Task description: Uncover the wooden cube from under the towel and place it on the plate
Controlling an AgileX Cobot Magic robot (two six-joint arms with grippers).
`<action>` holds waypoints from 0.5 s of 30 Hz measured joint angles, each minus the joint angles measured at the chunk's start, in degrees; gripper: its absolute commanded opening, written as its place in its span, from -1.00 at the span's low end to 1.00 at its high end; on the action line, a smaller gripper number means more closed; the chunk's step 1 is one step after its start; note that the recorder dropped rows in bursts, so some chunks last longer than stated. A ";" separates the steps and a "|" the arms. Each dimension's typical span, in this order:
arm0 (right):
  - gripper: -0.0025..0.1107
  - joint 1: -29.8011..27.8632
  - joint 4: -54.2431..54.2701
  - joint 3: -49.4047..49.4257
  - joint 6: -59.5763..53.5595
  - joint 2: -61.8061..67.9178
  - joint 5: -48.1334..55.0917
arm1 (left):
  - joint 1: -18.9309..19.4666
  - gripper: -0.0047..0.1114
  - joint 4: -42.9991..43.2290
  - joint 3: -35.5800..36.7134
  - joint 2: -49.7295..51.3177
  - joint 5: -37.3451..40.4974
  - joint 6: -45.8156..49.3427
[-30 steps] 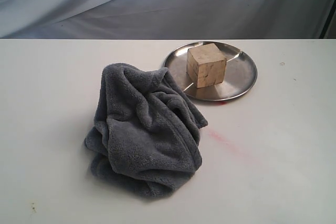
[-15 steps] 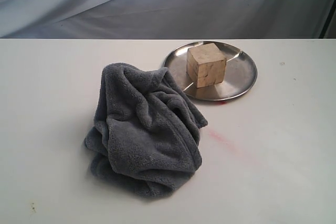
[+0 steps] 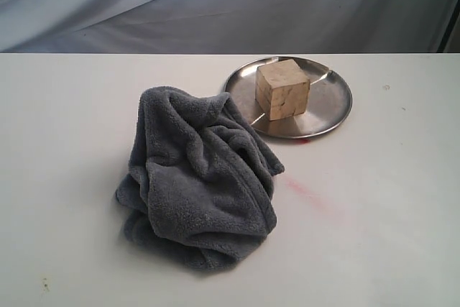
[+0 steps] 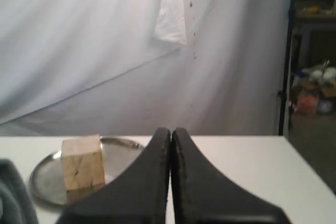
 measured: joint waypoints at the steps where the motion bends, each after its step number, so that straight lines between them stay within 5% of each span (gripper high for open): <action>1: -0.96 0.12 1.00 1.54 0.00 0.00 -0.71 | 0.00 -0.89 0.00 0.00 0.00 0.00 0.00; 15: -0.96 0.15 5.54 12.07 -4.57 0.00 -16.31 | 0.00 -0.89 0.00 0.00 0.00 0.00 0.00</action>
